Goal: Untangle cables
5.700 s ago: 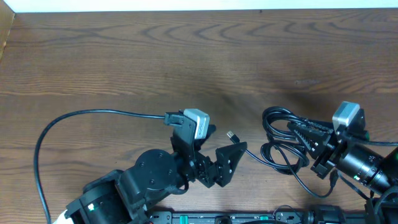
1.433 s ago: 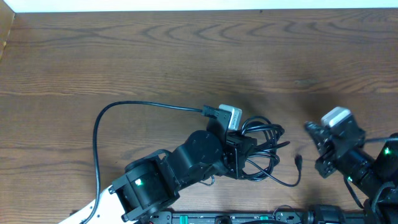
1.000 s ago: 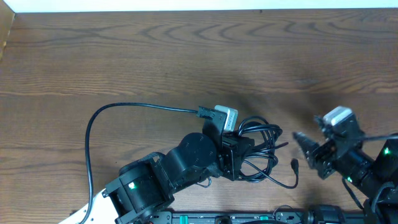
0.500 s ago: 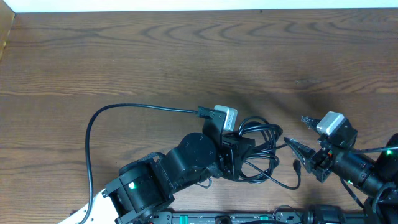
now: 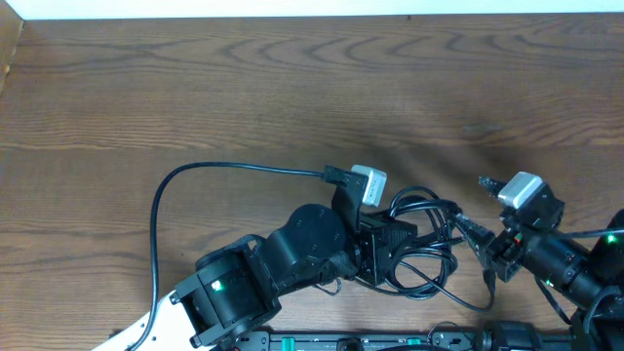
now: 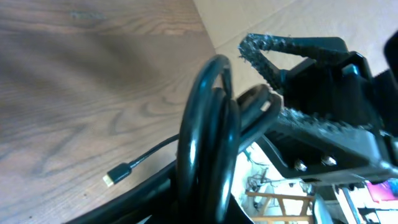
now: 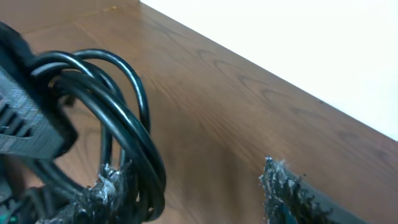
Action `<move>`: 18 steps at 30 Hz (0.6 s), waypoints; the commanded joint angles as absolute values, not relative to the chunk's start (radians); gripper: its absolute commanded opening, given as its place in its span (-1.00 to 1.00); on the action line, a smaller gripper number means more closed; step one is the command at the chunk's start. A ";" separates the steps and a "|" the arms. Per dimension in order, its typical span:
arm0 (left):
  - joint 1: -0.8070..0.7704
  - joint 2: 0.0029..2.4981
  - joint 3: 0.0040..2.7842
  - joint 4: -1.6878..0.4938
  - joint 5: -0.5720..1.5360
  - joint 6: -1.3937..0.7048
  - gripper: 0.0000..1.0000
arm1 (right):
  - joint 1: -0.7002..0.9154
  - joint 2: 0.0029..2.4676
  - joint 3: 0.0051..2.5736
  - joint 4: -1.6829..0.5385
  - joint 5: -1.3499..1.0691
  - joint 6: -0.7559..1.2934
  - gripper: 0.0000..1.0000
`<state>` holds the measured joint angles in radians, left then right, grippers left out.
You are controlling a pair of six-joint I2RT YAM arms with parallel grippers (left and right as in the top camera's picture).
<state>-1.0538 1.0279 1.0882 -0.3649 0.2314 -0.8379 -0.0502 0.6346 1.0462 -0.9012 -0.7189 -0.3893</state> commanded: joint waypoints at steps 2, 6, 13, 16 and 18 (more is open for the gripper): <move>-1.060 1.026 1.104 -0.342 0.284 -0.844 -0.85 | -0.051 0.633 1.058 -0.901 -0.634 -0.398 0.22; -1.090 1.026 1.104 -0.313 0.284 -0.842 -0.85 | -0.051 0.633 1.058 -0.901 -0.638 -0.398 0.29; -1.135 1.034 1.104 -0.248 0.284 -0.797 -0.85 | -0.051 0.633 1.058 -0.901 -0.650 -0.398 0.31; -1.147 1.043 1.104 -0.248 0.284 -0.798 -0.85 | -0.051 0.633 1.058 -0.900 -0.649 -0.398 0.31; -1.158 1.046 1.104 -0.247 0.284 -0.797 -0.85 | -0.051 0.633 1.058 -0.897 -0.647 -0.398 0.33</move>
